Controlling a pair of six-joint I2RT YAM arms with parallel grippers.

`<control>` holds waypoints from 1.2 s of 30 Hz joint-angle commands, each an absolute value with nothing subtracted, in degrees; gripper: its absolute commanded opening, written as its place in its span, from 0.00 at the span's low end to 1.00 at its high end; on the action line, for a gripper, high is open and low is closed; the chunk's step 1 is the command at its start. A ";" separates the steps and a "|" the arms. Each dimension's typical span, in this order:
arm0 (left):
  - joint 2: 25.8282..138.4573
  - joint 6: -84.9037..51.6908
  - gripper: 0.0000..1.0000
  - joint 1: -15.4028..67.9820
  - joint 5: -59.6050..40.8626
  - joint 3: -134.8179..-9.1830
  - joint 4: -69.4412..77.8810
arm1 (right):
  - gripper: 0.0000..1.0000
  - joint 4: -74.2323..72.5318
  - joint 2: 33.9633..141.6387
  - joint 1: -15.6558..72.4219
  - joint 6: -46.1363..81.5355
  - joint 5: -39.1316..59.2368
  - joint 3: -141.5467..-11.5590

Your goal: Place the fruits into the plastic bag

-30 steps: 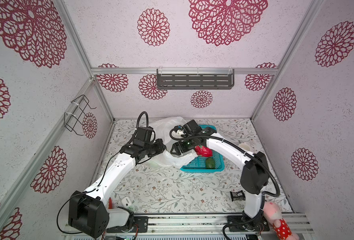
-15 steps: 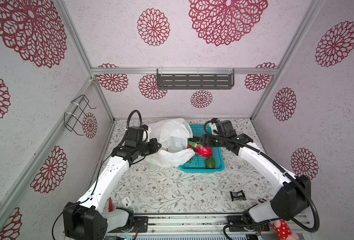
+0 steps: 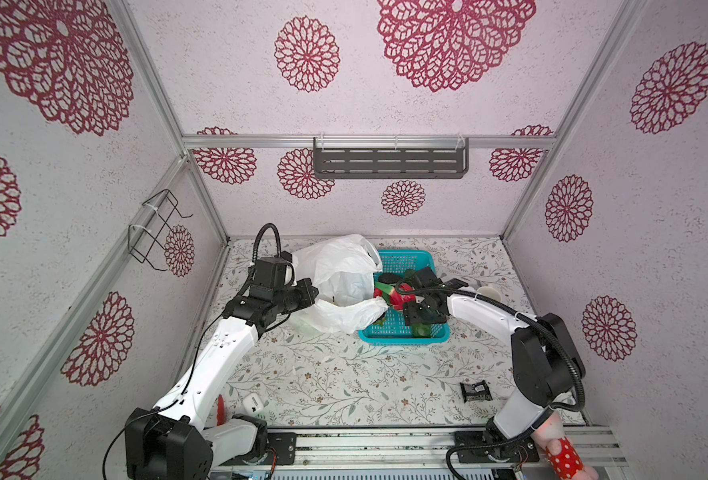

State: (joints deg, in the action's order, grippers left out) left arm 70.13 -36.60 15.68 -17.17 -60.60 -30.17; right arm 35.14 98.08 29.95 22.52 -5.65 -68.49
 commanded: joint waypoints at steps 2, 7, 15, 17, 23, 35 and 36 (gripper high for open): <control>68.99 -36.22 0.00 15.51 -16.92 -60.99 -28.37 | 0.79 38.14 101.55 30.21 22.43 -6.77 -70.15; 69.26 -36.40 0.00 15.58 -17.32 -61.25 -28.21 | 0.76 38.66 104.60 30.25 21.35 -5.13 -71.95; 69.52 -36.41 0.00 15.71 -18.58 -61.34 -27.44 | 0.35 36.88 101.43 30.41 21.31 -2.64 -71.23; 69.54 -36.25 0.00 15.82 -19.39 -61.43 -27.17 | 0.33 34.97 98.26 30.48 21.35 -0.63 -70.47; 69.26 -35.95 0.00 16.39 -19.68 -61.09 -26.49 | 0.32 26.67 87.19 30.87 19.89 6.74 -71.49; 69.72 -36.74 0.00 18.70 -18.47 -60.38 -26.38 | 0.34 16.49 95.79 39.38 13.53 23.10 -89.13; 69.76 -36.87 0.00 19.01 -18.30 -60.38 -26.37 | 0.34 16.93 97.42 40.16 13.08 23.20 -90.52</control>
